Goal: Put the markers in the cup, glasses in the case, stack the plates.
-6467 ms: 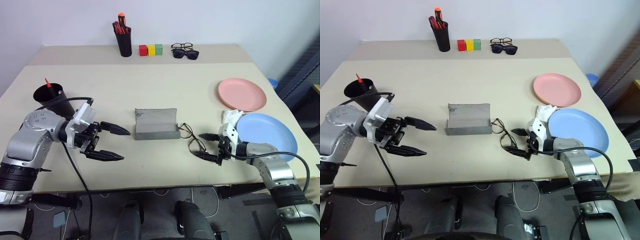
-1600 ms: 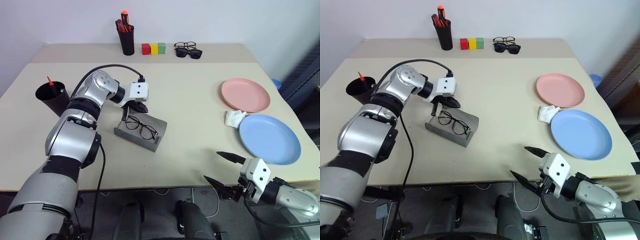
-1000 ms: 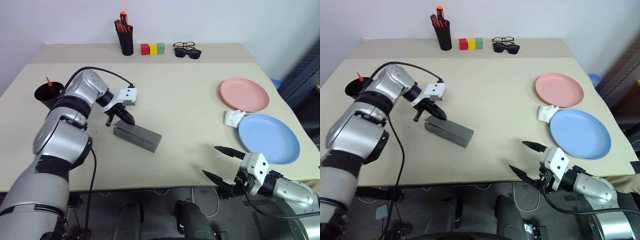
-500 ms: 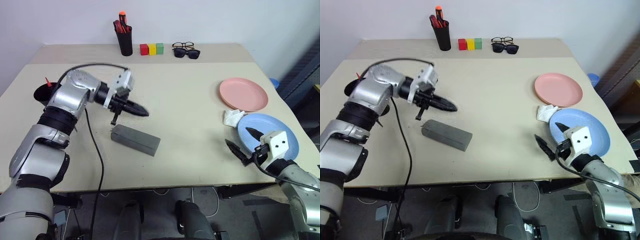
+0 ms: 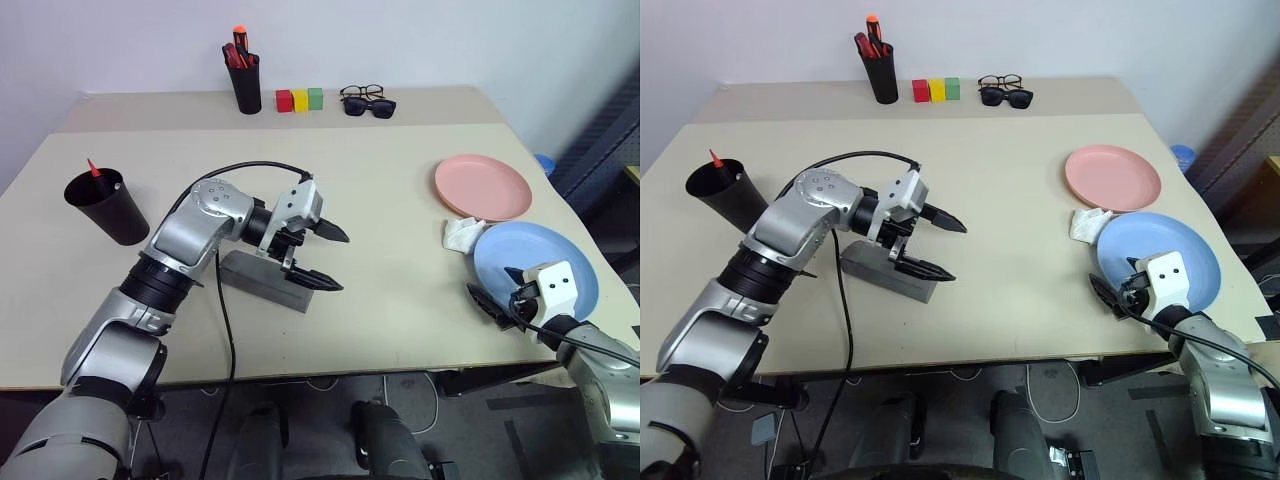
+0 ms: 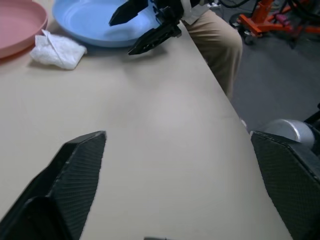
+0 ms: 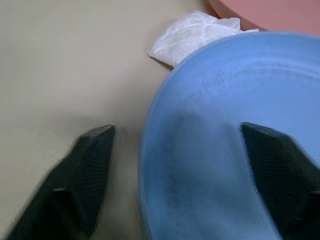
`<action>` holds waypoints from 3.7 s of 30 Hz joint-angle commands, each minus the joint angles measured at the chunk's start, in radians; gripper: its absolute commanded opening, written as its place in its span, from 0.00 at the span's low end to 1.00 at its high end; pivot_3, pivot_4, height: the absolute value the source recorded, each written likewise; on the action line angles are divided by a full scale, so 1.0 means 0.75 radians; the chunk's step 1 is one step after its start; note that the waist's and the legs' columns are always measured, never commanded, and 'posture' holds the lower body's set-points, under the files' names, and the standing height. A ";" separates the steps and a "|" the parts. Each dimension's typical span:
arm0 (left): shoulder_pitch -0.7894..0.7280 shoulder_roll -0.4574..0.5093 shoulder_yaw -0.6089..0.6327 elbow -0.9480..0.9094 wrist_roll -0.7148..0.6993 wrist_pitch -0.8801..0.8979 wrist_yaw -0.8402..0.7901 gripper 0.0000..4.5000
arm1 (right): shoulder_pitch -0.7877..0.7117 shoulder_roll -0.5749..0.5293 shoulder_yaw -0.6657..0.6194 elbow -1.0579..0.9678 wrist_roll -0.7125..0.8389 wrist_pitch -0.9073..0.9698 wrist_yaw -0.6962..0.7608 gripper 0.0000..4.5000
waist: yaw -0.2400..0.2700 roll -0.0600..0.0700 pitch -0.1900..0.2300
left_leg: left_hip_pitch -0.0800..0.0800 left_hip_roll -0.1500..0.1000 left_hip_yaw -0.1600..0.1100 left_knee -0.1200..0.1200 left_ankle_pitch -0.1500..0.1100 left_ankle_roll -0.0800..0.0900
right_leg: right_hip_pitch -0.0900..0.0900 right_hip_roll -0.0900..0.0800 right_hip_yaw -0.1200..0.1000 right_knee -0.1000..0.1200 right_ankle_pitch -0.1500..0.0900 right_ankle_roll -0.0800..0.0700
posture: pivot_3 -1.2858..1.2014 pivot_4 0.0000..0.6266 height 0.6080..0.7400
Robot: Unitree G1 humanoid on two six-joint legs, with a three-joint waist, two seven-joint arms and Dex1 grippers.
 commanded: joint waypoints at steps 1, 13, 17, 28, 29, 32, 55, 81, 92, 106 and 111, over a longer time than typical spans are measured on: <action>-0.001 -0.005 0.057 -0.037 0.015 0.007 0.017 1.00 | -0.016 -0.001 0.007 -0.076 0.014 0.064 -0.018 0.49 | -0.001 0.000 0.000 | 0.000 0.000 0.000 0.000 0.000 0.000 | 0.000 0.000 0.000 0.000 0.000 0.000 | 0.52 0.24 1.00; 0.016 -0.025 0.084 -0.053 0.044 0.011 0.030 1.00 | -0.025 -0.006 -0.008 -0.263 0.025 0.211 -0.081 0.01 | 0.001 0.000 0.000 | 0.000 0.000 0.000 0.000 0.000 0.000 | 0.000 0.000 0.000 0.000 0.000 0.000 | 0.52 0.24 1.00; 0.010 -0.033 0.096 -0.042 0.047 0.010 0.038 1.00 | -0.052 -0.029 -0.023 -0.321 0.000 0.221 -0.127 0.01 | 0.001 0.000 0.000 | 0.000 0.000 0.000 0.000 0.000 0.000 | 0.000 0.000 0.000 0.000 0.000 0.000 | 0.52 0.24 1.00; 0.037 -0.046 0.118 -0.091 0.042 0.056 0.084 1.00 | -0.538 -0.141 0.238 0.138 -0.285 -0.155 -0.038 0.01 | -0.005 0.000 0.000 | 0.000 0.000 0.000 0.000 0.000 0.000 | 0.000 0.000 0.000 0.000 0.000 0.000 | 0.52 0.24 1.00; 0.044 -0.045 0.124 -0.105 0.040 0.066 0.095 1.00 | -0.603 -0.130 0.263 0.232 -0.295 -0.194 -0.018 0.01 | -0.005 0.001 0.001 | 0.000 0.000 0.000 -0.001 0.000 0.000 | 0.000 0.000 0.000 -0.001 0.000 0.000 | 0.52 0.24 1.00; 0.089 -0.029 0.152 -0.190 0.027 0.131 0.147 1.00 | -0.912 -0.089 0.363 0.718 -0.362 -0.402 0.051 0.01 | -0.013 0.002 0.001 | -0.001 -0.001 0.000 0.000 0.000 0.000 | 0.000 0.000 0.000 -0.001 0.000 0.001 | 0.52 0.24 1.00; 0.284 0.044 0.259 -0.474 -0.061 0.378 0.358 1.00 | -1.190 -0.066 0.245 1.147 -0.243 -0.568 0.185 0.77 | -0.015 0.004 0.003 | 0.000 -0.002 -0.001 -0.003 0.000 0.000 | 0.000 0.000 0.001 0.000 0.002 0.008 | 0.52 0.24 1.00; 0.270 0.057 0.290 -0.418 -0.057 0.347 0.382 1.00 | -0.827 0.148 0.205 1.089 -0.248 -0.400 -0.167 0.24 | -0.007 0.004 0.002 | 0.004 -0.002 0.000 -0.001 0.000 0.000 | 0.004 0.000 0.002 0.000 0.000 0.002 | 0.52 0.24 1.00; 0.367 0.030 0.315 -0.487 -0.087 0.384 0.480 1.00 | -0.937 0.065 0.147 0.692 -0.188 -0.310 -0.159 0.00 | -0.022 0.007 0.004 | 0.004 -0.002 -0.001 -0.002 0.000 0.000 | 0.003 0.000 0.002 0.001 0.000 0.002 | 0.52 0.24 1.00; 0.464 0.068 0.412 -0.650 -0.141 0.501 0.624 1.00 | -1.529 -0.045 0.253 1.756 -0.441 -0.729 -0.280 0.56 | -0.044 0.007 0.004 | 0.004 -0.002 0.000 -0.005 0.000 0.000 | 0.002 0.000 0.002 -0.002 0.000 0.002 | 0.52 0.24 1.00; 0.496 0.056 0.442 -0.667 -0.152 0.496 0.680 1.00 | -1.554 -0.041 0.227 1.772 -0.431 -0.773 -0.251 0.89 | -0.045 0.007 0.004 | 0.004 -0.002 0.000 -0.005 0.000 0.000 | 0.002 0.000 0.002 -0.001 0.000 0.002 | 0.52 0.24 1.00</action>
